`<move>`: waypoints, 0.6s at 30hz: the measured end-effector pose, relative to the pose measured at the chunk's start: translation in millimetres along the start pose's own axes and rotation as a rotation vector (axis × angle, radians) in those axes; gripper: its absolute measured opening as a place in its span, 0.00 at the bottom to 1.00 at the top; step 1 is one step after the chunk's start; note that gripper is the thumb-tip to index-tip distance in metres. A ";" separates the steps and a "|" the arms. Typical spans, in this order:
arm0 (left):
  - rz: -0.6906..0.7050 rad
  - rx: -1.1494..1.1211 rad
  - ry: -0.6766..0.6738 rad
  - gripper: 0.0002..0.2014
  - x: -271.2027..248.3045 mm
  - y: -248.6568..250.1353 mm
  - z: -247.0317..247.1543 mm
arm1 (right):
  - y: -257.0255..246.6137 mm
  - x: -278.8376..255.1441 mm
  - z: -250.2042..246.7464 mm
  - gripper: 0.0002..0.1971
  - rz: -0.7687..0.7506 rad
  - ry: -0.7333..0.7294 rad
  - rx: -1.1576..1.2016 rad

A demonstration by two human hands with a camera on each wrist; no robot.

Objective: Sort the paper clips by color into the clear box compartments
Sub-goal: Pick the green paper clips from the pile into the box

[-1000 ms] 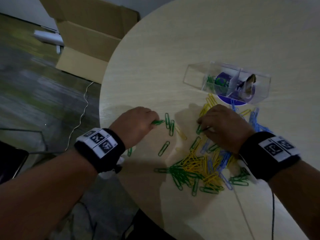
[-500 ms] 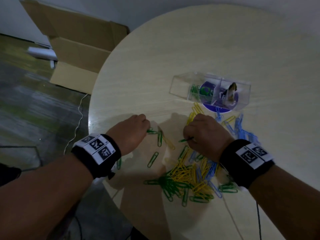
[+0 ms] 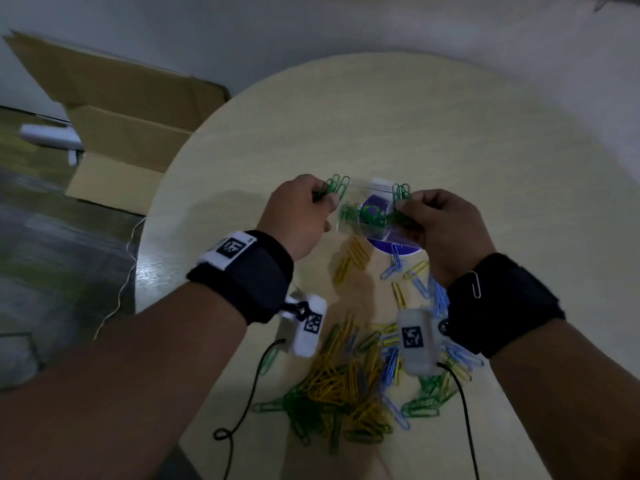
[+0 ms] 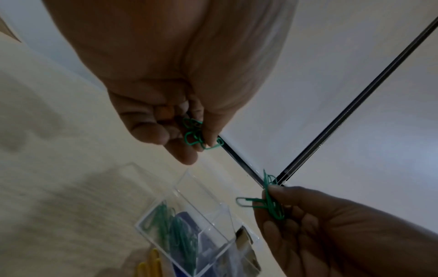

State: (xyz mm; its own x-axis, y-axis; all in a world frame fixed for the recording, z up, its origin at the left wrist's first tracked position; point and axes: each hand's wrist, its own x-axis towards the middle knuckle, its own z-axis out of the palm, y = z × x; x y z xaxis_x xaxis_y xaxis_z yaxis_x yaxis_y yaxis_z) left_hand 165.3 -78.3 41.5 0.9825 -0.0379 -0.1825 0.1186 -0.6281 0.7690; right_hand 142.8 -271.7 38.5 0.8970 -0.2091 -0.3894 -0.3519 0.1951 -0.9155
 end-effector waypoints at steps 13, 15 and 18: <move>0.073 0.088 0.013 0.15 17.0 5.1 18.7 | 10.4 18.5 8.4 0.07 -0.223 0.064 -0.685; 0.094 0.078 0.078 0.12 1.0 -7.3 0.0 | 12.8 4.4 6.2 0.10 -0.268 0.082 -0.683; 0.129 0.241 0.084 0.08 -43.3 -44.2 -38.8 | 24.1 -33.2 2.4 0.10 -0.324 0.052 -0.752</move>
State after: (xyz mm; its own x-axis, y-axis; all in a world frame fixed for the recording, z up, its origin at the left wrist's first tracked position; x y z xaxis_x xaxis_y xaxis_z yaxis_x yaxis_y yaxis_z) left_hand 123.1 -18.7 39.2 0.9969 -0.0714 -0.0338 -0.0357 -0.7893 0.6130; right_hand 105.2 -257.7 29.6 0.9780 -0.1922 -0.0815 -0.1793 -0.5736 -0.7993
